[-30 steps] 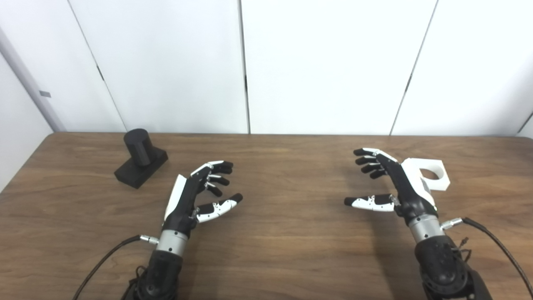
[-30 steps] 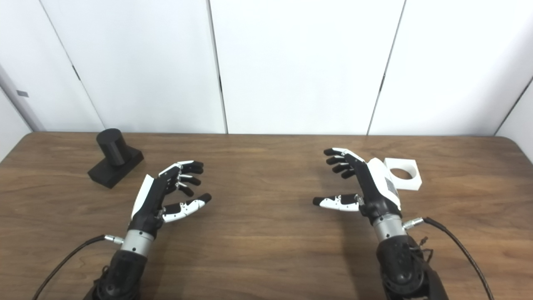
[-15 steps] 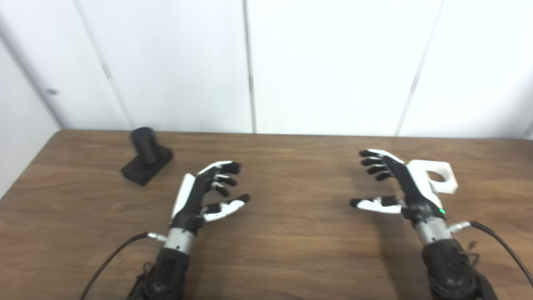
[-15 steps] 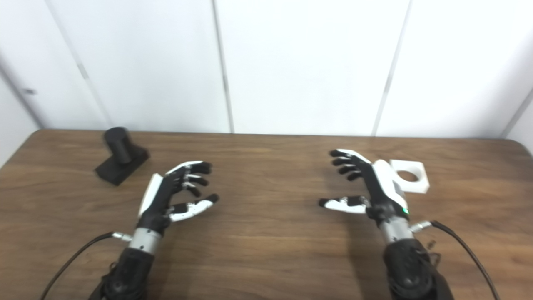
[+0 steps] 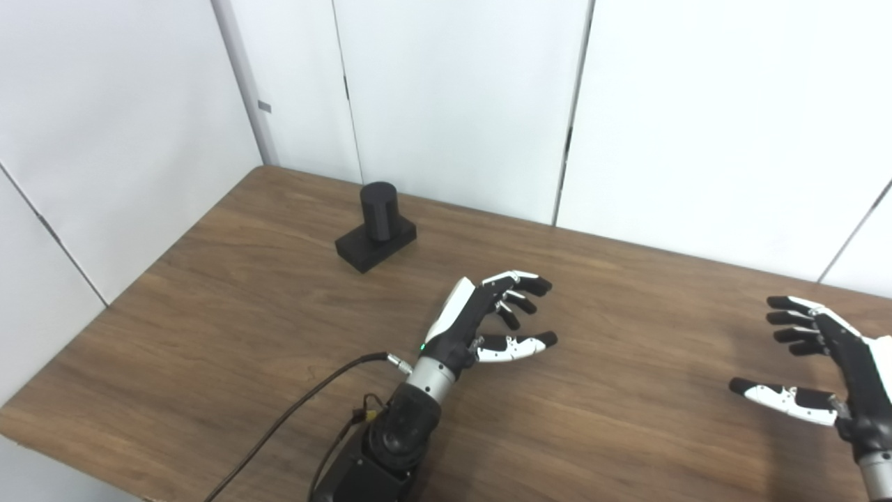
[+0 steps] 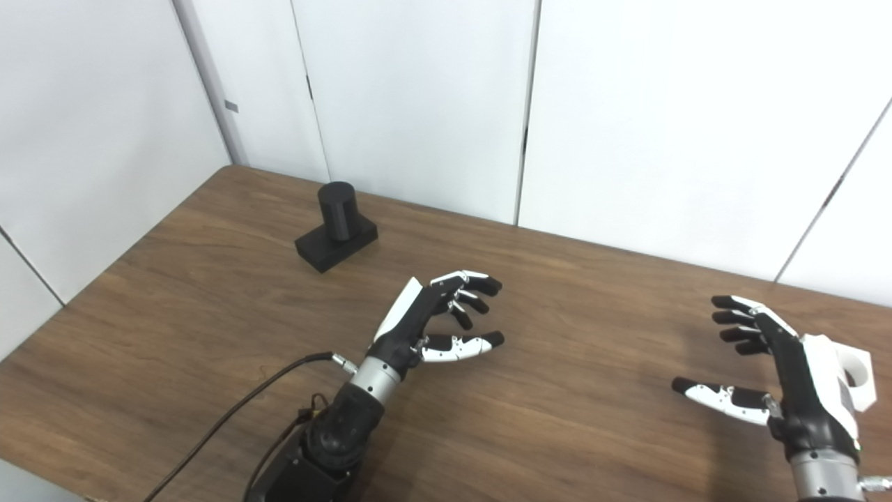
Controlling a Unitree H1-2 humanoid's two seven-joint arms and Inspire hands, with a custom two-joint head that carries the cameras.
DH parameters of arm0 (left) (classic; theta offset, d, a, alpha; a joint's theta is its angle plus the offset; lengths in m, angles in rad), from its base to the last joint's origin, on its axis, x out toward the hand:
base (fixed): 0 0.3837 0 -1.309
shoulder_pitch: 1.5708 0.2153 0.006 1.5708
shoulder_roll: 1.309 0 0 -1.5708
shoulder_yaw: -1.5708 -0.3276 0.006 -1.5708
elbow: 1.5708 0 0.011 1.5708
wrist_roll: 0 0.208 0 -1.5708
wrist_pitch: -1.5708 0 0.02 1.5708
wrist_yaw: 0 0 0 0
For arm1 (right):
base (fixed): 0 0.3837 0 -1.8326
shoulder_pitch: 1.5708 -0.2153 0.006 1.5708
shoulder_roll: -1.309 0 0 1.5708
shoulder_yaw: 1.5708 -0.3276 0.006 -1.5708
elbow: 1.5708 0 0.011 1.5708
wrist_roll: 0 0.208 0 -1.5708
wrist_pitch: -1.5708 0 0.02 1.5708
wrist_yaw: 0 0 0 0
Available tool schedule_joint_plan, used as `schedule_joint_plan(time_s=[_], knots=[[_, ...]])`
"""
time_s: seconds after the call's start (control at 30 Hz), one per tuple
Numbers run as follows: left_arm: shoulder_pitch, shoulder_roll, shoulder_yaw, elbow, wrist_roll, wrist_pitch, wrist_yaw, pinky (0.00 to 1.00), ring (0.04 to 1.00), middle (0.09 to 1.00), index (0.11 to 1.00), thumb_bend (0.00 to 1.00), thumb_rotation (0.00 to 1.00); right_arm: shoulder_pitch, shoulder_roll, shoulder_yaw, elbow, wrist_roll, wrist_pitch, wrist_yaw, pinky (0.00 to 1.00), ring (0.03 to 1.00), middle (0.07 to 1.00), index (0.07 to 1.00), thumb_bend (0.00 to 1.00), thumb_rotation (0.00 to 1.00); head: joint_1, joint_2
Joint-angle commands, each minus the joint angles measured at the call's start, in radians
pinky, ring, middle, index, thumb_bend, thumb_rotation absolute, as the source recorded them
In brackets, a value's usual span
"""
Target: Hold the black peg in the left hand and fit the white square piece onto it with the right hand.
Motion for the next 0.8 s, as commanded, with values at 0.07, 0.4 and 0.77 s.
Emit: schedule_joint_plan(time_s=[0.07, 0.4, 0.77], knots=[[-0.036, -0.007, -0.009, 0.000, 0.029, -0.021, 0.030, 0.50, 0.650, 0.723, 0.706, 0.72, 0.14, -0.017, -0.007, -0.011, -0.042, 0.015, -0.017, 0.000, 0.61, 0.662, 0.707, 0.743, 0.69, 0.00, 0.014, -0.027], [-0.034, -0.013, -0.025, 0.040, 0.039, -0.052, 0.056, 0.47, 0.633, 0.703, 0.696, 0.71, 0.14, -0.004, 0.001, -0.013, -0.067, 0.019, 0.002, 0.010, 0.56, 0.640, 0.703, 0.726, 0.71, 0.00, 0.024, -0.061], [-0.032, -0.007, -0.029, 0.018, 0.048, -0.026, 0.055, 0.49, 0.637, 0.712, 0.685, 0.72, 0.14, -0.005, 0.003, -0.005, -0.087, 0.012, 0.035, 0.027, 0.57, 0.654, 0.705, 0.729, 0.71, 0.00, 0.019, -0.065]])
